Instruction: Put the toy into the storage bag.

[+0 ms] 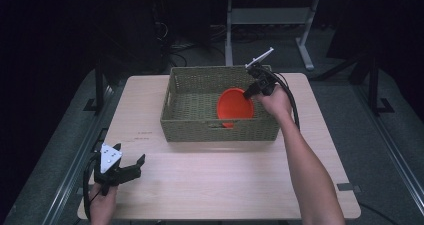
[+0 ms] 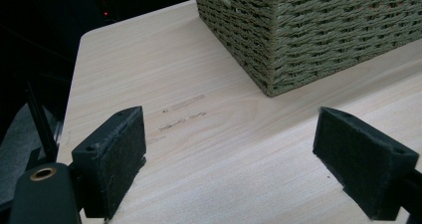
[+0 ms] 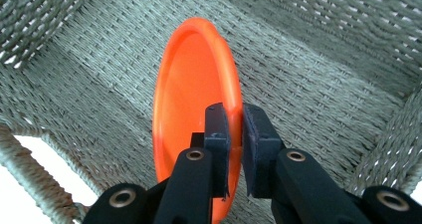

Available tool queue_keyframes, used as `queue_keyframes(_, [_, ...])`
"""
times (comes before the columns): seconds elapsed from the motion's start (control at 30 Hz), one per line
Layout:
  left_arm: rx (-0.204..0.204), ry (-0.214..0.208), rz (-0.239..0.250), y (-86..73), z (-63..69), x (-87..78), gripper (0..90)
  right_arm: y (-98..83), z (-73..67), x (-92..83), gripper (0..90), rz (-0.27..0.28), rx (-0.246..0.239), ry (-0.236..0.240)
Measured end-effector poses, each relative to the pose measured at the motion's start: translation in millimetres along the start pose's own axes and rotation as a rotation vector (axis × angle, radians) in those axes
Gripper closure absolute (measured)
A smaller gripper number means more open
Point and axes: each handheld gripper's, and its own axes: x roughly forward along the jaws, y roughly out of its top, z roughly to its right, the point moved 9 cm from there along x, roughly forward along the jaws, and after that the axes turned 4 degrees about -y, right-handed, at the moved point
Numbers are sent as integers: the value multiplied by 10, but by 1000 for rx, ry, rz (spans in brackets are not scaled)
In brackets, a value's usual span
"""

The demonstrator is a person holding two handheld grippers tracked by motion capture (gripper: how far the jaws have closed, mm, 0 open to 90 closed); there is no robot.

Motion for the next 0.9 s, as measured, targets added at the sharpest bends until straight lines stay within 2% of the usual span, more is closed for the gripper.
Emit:
queue_keyframes(0.3, [-3,-1,1,1,5,5,128,-39,24,43,808,-20,5,9])
queue_keyframes(0.53, [0,-1,-2,-1,3,3,128,-84,68,60,733,-60,21,8])
queue_keyframes(0.9, [-1,0,0,0,4,8,128,-90,99,53,687,-60,23,0])
